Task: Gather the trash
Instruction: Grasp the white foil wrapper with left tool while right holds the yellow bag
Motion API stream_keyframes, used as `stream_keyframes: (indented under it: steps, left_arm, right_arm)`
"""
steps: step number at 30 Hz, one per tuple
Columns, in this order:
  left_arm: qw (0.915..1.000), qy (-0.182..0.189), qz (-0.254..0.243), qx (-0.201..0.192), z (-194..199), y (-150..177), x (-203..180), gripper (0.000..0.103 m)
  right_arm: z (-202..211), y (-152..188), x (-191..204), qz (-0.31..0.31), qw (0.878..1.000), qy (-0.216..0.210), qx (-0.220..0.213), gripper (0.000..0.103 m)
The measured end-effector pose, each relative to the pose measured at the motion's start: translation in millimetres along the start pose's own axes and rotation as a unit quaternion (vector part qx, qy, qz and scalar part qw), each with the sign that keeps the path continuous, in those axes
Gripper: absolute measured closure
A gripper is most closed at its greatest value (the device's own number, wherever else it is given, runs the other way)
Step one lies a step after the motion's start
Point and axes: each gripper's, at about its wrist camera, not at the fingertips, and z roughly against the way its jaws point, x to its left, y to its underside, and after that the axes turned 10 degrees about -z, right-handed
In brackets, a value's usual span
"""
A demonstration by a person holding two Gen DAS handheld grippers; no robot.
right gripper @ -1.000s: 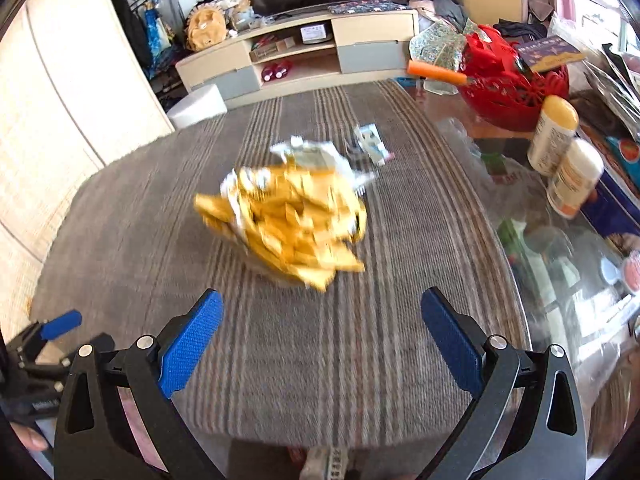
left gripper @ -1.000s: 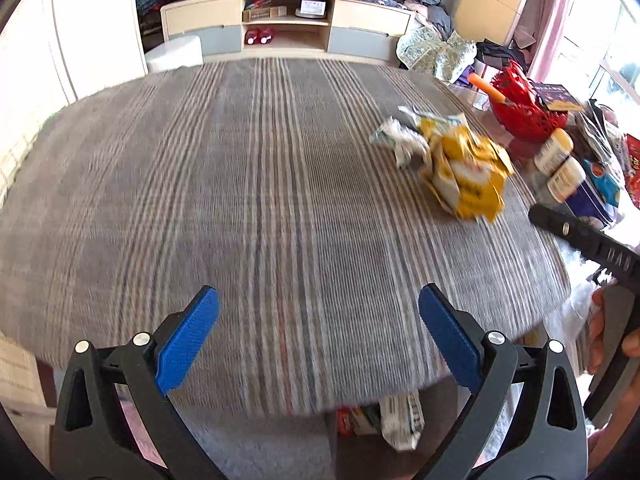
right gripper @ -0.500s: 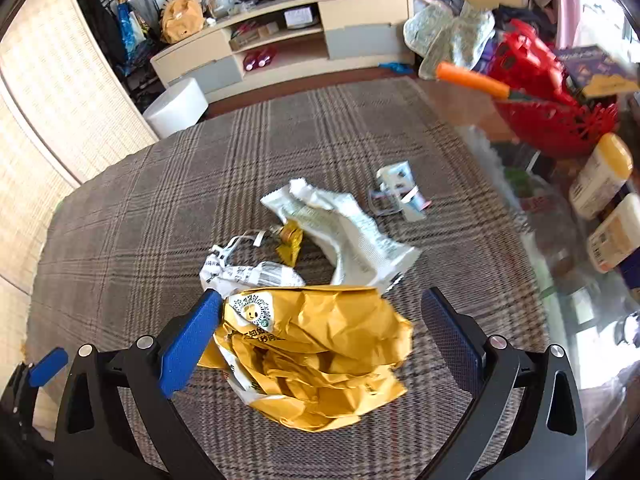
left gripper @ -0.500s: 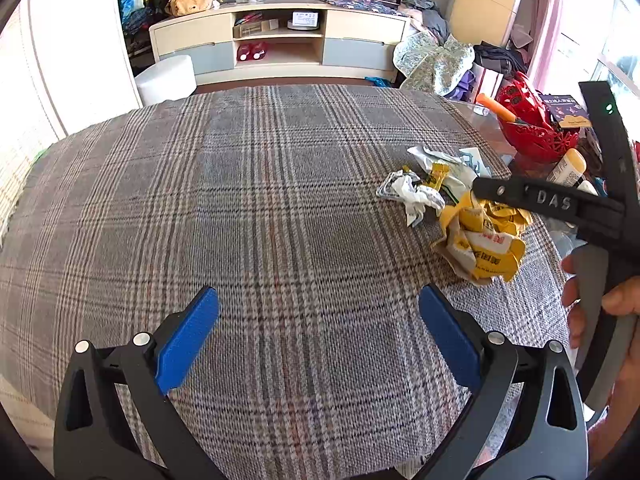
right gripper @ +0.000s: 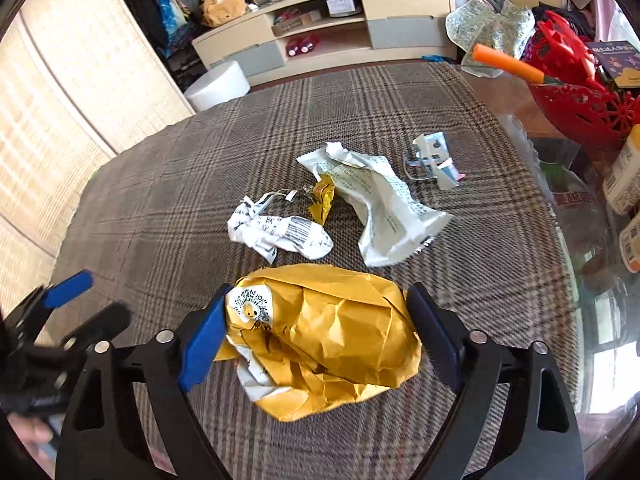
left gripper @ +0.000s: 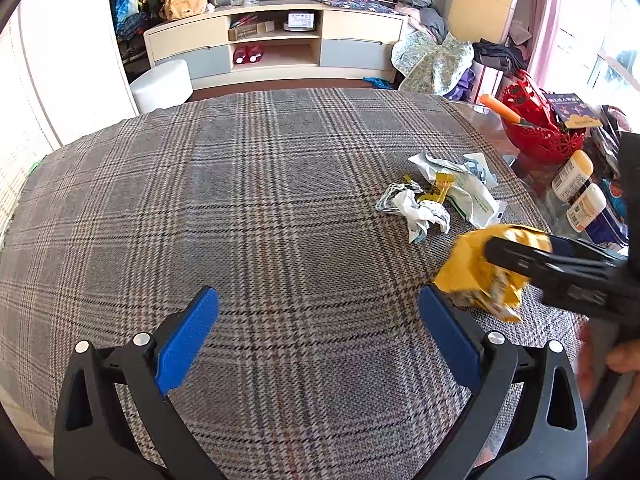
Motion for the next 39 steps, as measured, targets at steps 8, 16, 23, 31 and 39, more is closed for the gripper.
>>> stream_keyframes:
  steps: [8, 16, 23, 31, 39]
  left_arm:
    - [0.9998, 0.008, -0.013, -0.015, -11.9, -26.9, -24.6, 0.008]
    - [0.9991, 0.033, -0.024, 0.008, -45.4, -61.7, -50.6, 0.026]
    - [0.9976, 0.050, -0.030, 0.037, -72.6, -73.1, -62.3, 0.048]
    - [0.9957, 0.063, -0.040, 0.055, -87.1, -75.8, -72.3, 0.076]
    - [0.9950, 0.061, -0.064, 0.048, -73.0, -75.7, -85.5, 0.097]
  right_arm:
    - [48.2, 13.9, -28.6, 0.009, 1.000, -0.022, -0.007, 0.019]
    - [49.0, 24.9, -47.0, 0.005, 0.999, -0.044, 0.020, 0.018]
    - [39.6, 30.6, -50.5, 0.009, 0.999, -0.047, 0.023, 0.018]
    - [37.3, 31.6, -47.8, 0.015, 0.998, -0.052, 0.020, 0.017]
    - [45.4, 34.3, -47.1, 0.021, 0.999, -0.046, 0.008, 0.018]
